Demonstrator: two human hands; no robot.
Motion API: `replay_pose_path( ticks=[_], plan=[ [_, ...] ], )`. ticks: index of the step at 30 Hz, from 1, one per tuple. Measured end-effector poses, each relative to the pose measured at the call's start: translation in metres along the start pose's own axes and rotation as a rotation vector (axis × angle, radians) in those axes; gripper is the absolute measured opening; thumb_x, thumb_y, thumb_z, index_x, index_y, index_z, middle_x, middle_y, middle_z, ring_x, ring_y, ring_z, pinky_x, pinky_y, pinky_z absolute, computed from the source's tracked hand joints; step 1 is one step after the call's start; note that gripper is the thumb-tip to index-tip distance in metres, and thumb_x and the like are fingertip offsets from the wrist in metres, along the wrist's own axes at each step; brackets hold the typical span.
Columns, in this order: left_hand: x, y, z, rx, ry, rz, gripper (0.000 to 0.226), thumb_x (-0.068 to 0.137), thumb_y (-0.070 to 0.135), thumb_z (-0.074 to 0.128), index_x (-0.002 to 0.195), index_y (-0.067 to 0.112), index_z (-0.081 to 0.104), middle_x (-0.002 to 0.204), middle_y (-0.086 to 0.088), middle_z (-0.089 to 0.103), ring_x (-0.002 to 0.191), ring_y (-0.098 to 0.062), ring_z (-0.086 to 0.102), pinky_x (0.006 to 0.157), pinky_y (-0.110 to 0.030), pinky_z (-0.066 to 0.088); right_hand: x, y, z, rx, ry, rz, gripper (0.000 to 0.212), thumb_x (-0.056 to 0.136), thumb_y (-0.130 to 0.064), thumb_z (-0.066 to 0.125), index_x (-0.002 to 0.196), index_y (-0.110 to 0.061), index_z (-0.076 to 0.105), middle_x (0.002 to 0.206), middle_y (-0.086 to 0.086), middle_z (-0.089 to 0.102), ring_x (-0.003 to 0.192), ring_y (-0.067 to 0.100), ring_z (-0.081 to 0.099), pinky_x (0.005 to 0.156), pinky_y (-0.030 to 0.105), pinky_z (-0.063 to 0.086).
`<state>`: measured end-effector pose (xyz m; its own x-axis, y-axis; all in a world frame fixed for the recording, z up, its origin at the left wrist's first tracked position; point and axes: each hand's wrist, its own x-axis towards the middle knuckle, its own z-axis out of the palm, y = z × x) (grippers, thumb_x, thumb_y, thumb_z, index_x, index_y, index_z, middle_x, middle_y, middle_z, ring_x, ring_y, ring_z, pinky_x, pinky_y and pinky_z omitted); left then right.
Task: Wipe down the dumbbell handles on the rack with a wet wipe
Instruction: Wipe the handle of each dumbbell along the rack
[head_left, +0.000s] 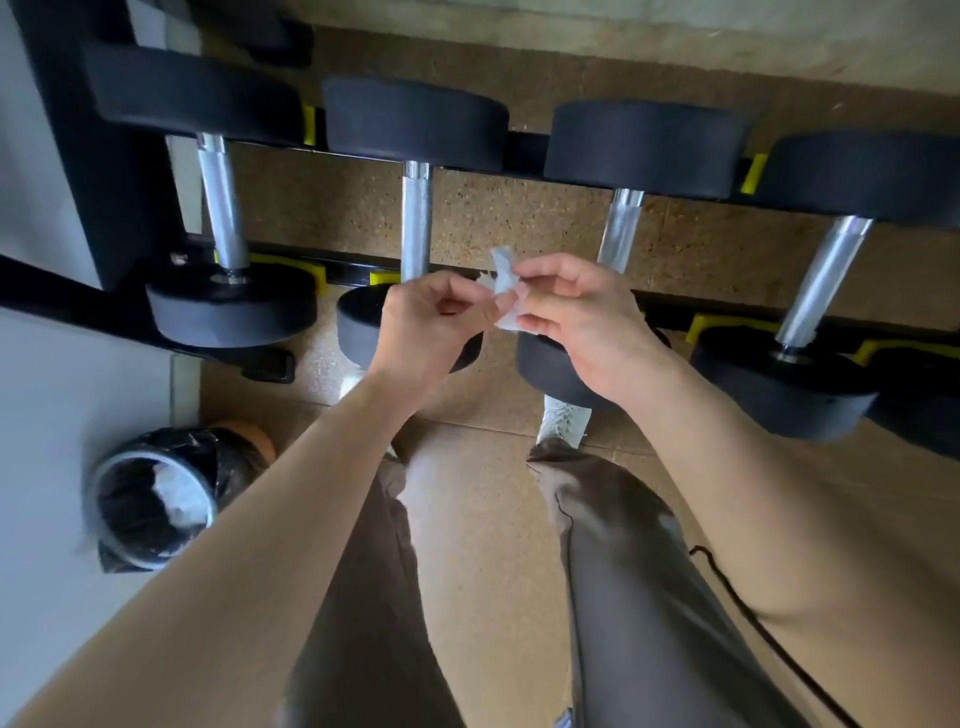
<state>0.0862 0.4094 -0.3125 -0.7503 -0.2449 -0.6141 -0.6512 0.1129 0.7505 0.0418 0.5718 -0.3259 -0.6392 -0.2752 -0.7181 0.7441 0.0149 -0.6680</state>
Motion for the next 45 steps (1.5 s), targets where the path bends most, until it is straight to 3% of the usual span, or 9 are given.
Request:
replay_pose_path(
  ticks=[9,15,23,27,31,35,38,41,45],
  plan=[
    [0.021,-0.009,-0.049,-0.186,0.015,-0.130,0.023,0.100,0.022,0.062,0.080,0.017,0.053,0.081,-0.002,0.061,0.082,-0.018,0.060,0.078,-0.026,0.053,0.010,-0.001,0.045,0.070,0.216,-0.047,0.034,0.093,0.014,0.045,0.108,-0.009,0.066,0.087,0.005,0.058,0.082,0.021,0.055,0.073,0.034,0.048],
    [0.035,-0.014,-0.096,-0.257,-0.046,-0.051,0.013,0.096,0.007,0.064,0.098,0.020,0.061,0.082,-0.001,0.060,0.076,-0.012,0.059,0.073,-0.026,0.052,0.011,0.006,0.087,-0.121,-0.029,-0.022,0.053,0.091,0.003,0.041,0.130,-0.022,0.066,0.076,-0.015,0.060,0.078,0.011,0.054,0.073,0.026,0.045],
    [0.064,-0.014,-0.145,0.441,-0.345,0.291,0.044,0.076,-0.003,0.080,0.116,0.014,0.074,0.106,-0.004,0.074,0.088,-0.016,0.069,0.084,-0.027,0.058,0.032,-0.004,0.111,-0.894,0.085,-0.206,0.015,0.084,-0.018,0.074,0.099,-0.017,0.076,0.078,-0.011,0.059,0.069,0.002,0.051,0.061,0.014,0.034],
    [0.085,-0.019,-0.139,0.699,-0.230,0.316,0.015,0.081,0.025,0.080,0.095,0.018,0.078,0.099,-0.002,0.067,0.086,-0.017,0.064,0.078,-0.033,0.053,0.050,-0.009,0.113,-0.695,0.173,-0.157,0.021,0.090,-0.029,0.069,0.079,-0.014,0.061,0.085,-0.003,0.061,0.074,0.009,0.054,0.064,0.022,0.039],
    [0.100,-0.013,-0.131,0.103,-0.238,-0.052,0.016,0.090,0.023,0.074,0.085,0.010,0.067,0.086,0.002,0.069,0.078,-0.010,0.066,0.075,-0.034,0.055,0.064,-0.011,0.108,-0.222,0.221,0.026,0.030,0.098,-0.027,0.061,0.105,0.002,0.061,0.105,0.013,0.064,0.101,0.023,0.065,0.078,0.037,0.060],
    [0.105,-0.016,-0.123,-0.035,-0.189,-0.090,0.016,0.091,0.021,0.074,0.098,0.017,0.060,0.091,-0.012,0.072,0.087,-0.024,0.072,0.083,-0.044,0.060,0.070,-0.007,0.103,0.027,0.148,0.099,0.021,0.097,-0.017,0.063,0.117,-0.016,0.058,0.129,0.014,0.060,0.115,0.031,0.064,0.088,0.049,0.058],
    [0.103,-0.020,-0.120,0.029,-0.168,-0.035,0.025,0.093,0.018,0.070,0.108,0.032,0.056,0.092,-0.035,0.064,0.085,-0.033,0.068,0.080,-0.051,0.062,0.065,-0.006,0.095,0.117,0.022,0.064,0.050,0.092,-0.005,0.066,0.129,-0.035,0.053,0.135,0.010,0.055,0.117,0.028,0.063,0.091,0.046,0.057],
    [0.102,-0.020,-0.122,0.110,-0.192,0.080,0.027,0.096,0.011,0.063,0.112,0.032,0.058,0.089,-0.037,0.060,0.077,-0.040,0.061,0.077,-0.049,0.062,0.059,-0.004,0.091,-0.069,-0.012,0.008,0.058,0.086,-0.002,0.072,0.135,-0.029,0.058,0.132,0.004,0.058,0.118,0.021,0.061,0.089,0.031,0.057],
    [0.098,-0.018,-0.127,0.296,-0.306,0.158,0.031,0.088,0.014,0.075,0.118,0.021,0.069,0.092,0.001,0.071,0.078,-0.008,0.063,0.075,-0.024,0.056,0.060,0.001,0.091,-0.667,0.050,-0.129,0.039,0.085,-0.008,0.074,0.123,-0.015,0.069,0.108,-0.001,0.071,0.096,0.011,0.066,0.081,0.022,0.054]
  ],
)
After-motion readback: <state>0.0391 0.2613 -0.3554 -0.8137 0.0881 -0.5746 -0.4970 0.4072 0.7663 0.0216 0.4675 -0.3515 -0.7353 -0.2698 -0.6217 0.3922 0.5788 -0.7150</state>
